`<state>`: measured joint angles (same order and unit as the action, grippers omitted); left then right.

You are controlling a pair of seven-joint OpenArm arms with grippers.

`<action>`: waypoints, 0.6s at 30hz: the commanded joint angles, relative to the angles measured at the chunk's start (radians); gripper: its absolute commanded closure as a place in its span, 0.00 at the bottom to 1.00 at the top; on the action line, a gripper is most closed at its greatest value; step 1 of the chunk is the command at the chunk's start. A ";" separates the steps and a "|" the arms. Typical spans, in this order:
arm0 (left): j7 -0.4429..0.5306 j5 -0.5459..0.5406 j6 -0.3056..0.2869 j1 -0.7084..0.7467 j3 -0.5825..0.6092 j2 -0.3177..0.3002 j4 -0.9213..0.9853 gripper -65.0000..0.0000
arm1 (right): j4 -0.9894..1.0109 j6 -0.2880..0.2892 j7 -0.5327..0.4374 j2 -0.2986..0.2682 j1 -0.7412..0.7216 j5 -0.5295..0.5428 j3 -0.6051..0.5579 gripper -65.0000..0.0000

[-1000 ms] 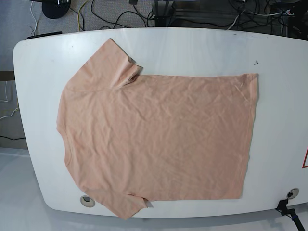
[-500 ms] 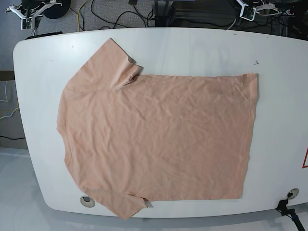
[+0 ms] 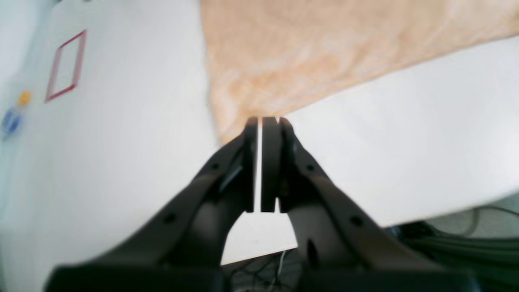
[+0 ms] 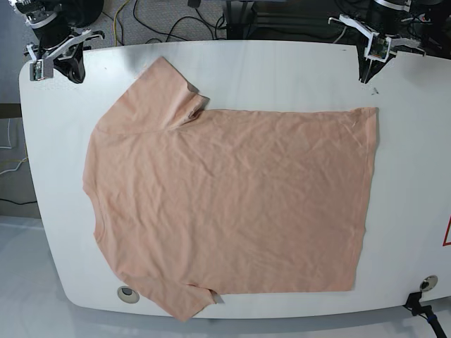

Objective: Fold the T-shirt properly
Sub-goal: 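Lower both grippers toward the shirt's edge nearest the arms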

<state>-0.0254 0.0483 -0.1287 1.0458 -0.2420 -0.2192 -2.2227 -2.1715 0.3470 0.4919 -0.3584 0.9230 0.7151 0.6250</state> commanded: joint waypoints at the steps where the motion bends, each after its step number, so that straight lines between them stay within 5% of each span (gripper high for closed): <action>1: 0.027 -0.005 0.004 0.001 -0.005 -0.003 -0.018 1.00 | -0.002 0.001 0.021 -0.008 -0.060 0.014 0.008 1.00; 4: 0.012 -0.003 -0.010 -0.012 -0.004 -0.011 -0.017 1.00 | 0.004 0.001 0.084 -0.010 -0.109 0.013 0.009 1.00; 8: -0.071 -0.013 -0.098 -0.036 -0.003 -0.031 -0.014 0.85 | 0.026 0.000 0.157 -0.008 -0.136 0.014 0.014 0.96; 11: -0.161 -0.026 -0.150 -0.072 -0.010 -0.029 -0.017 0.76 | 0.059 0.001 0.179 -0.006 -0.129 0.019 0.016 0.85; 18: -0.277 -0.028 -0.135 -0.122 -0.018 -0.020 -0.069 0.66 | 0.087 0.000 0.223 0.007 -0.127 0.026 0.035 0.68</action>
<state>-0.3172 0.0250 -0.2810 0.9165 -0.2508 -0.2363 -2.2623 -2.0781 0.3408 0.7200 -0.3416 0.7856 0.7296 0.6434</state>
